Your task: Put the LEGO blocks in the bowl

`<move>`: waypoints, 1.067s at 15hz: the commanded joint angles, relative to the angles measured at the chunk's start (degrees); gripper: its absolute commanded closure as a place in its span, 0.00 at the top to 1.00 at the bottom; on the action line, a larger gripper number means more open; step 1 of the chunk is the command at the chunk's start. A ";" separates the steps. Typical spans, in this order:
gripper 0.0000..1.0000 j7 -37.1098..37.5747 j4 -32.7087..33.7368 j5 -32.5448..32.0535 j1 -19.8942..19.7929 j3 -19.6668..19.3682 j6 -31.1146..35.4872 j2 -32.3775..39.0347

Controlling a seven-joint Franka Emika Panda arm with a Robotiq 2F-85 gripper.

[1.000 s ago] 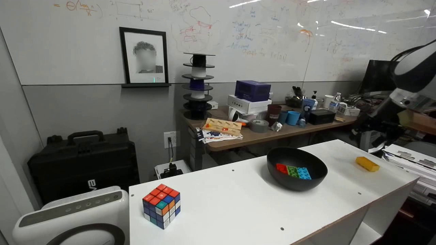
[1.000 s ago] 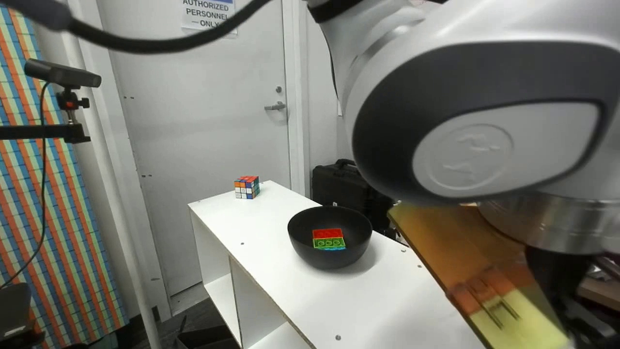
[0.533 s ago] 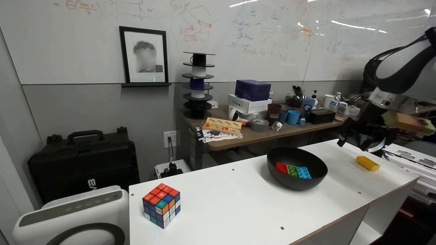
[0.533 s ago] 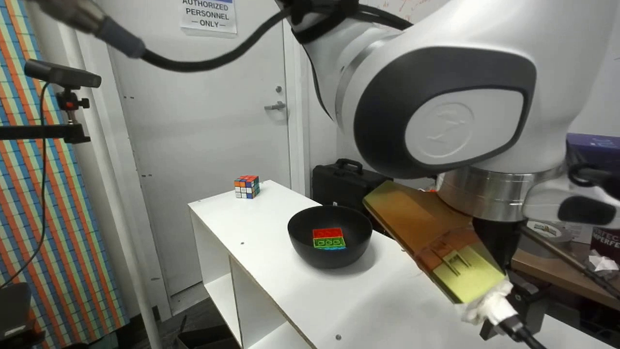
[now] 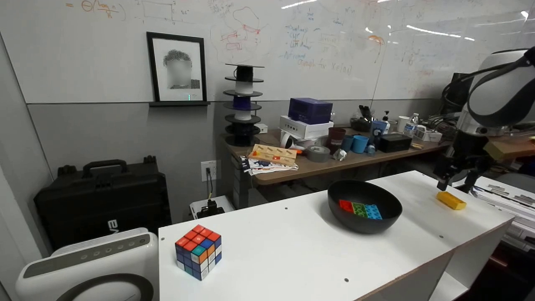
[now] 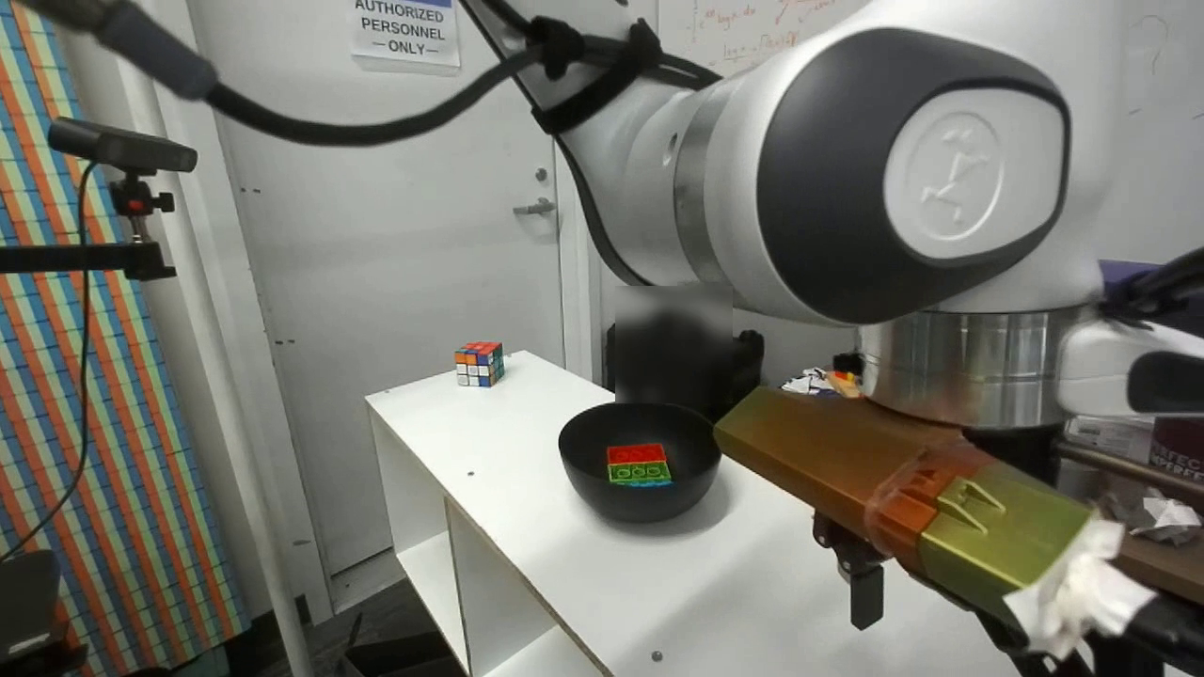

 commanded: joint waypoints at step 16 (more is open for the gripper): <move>0.42 2.66 -1.15 -2.44 -1.28 -0.94 17.22 5.16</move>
